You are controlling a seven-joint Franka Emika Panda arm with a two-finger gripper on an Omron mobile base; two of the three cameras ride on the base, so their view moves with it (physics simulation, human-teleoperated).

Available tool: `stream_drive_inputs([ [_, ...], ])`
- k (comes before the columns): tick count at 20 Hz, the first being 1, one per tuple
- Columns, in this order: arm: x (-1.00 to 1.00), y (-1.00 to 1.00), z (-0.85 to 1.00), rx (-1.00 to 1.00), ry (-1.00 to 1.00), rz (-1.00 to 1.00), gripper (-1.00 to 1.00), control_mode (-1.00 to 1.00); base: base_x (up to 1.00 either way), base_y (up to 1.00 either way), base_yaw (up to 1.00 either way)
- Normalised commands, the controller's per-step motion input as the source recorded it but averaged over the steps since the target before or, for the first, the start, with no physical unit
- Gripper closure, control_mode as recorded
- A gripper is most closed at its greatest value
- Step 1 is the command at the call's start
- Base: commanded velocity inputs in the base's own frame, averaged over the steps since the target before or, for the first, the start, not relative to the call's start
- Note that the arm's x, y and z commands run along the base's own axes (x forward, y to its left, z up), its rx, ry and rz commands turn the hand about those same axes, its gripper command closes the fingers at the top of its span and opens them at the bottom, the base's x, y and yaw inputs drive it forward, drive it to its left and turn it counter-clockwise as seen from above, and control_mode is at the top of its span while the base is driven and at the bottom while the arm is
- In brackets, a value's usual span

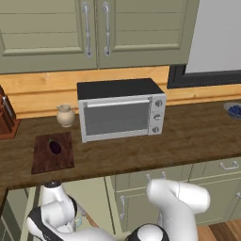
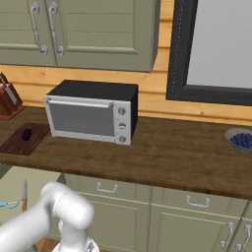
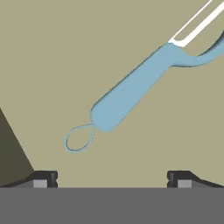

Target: Place the appropriate cutting tool for cutting the eggplant skin on the cutting board.

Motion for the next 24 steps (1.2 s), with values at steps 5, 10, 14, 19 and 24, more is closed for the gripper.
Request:
stream_drive_inputs([
  [5, 0.08, 0.0, 0.0, 0.0, -0.03, -0.2, -1.0, -1.0, 0.0, 0.0, 0.0],
  [10, 0.0, -0.08, 0.0, 0.0, -0.04, -0.09, -1.0, -1.0, 0.0, 0.0, 0.0],
  [14, 0.17, -0.17, 0.0, 0.0, -0.01, -0.02, -1.0, -1.0, 0.0, 0.0, 0.0],
  [19, 0.11, -0.29, 0.0, 0.0, 0.0, 0.0, -1.0, -1.0, 0.0, 0.0, 0.0],
  [24, 0.09, -0.19, -0.02, 0.0, 0.0, 0.0, -1.0, -1.0, 0.0, 0.0, 0.0],
])
